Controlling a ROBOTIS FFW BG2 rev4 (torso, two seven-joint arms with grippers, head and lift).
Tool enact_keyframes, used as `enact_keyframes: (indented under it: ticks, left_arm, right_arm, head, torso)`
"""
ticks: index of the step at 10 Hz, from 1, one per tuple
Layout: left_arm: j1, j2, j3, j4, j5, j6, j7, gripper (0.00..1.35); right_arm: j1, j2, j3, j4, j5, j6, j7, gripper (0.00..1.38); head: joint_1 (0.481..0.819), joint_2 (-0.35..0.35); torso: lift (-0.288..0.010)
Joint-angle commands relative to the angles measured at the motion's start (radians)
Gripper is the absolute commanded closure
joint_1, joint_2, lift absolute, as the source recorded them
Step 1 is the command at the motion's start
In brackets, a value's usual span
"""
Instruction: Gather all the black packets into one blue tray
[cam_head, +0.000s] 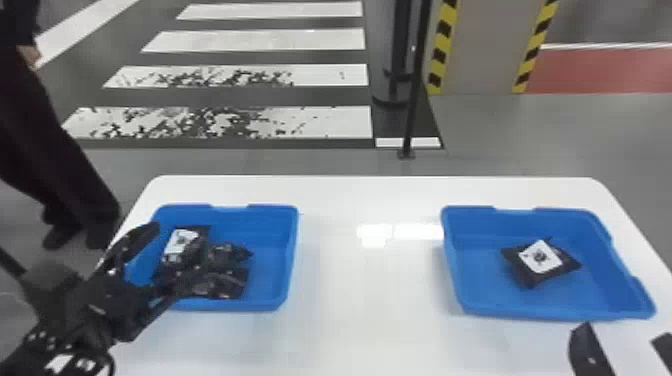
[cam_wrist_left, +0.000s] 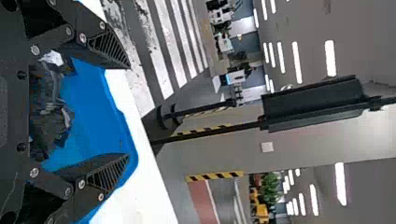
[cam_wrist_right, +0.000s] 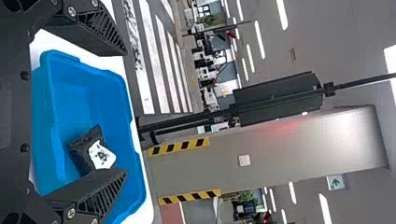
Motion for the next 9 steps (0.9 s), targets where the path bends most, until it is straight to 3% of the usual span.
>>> enact_keyframes:
  ticks: [1,3,6,9]
  left_arm:
    - [0.098,-0.037,0.015,-0.072,0.06,-0.049,0.024,0.29]
    - [0.219,-0.072,0.013,-0.123,0.134,-0.11,0.061,0.3]
    - [0.334,-0.098,-0.011,-0.163,0.206,-0.174,0.072,0.3]
    - [0.354,-0.098,-0.039,-0.165,0.24,-0.154,0.072,0.3]
  right_arm:
    - [-0.006,0.0,0.001,0.0,0.011,0.0,0.0,0.13]
    - [-0.023,-0.005,0.001,-0.01,0.041,0.039,0.008,0.13]
    - [-0.084,-0.012,-0.003,-0.054,0.081,0.167,0.015,0.13]
    - [-0.209,-0.034,-0.005,-0.052,0.089,0.331,0.057,0.13]
  head:
    - [0.695,0.044]
    - [0.695,0.046]
    - [0.695,0.046]
    - [0.695,0.053]
  torso:
    - [-0.11]
    - [-0.11]
    - [-0.11]
    - [-0.11]
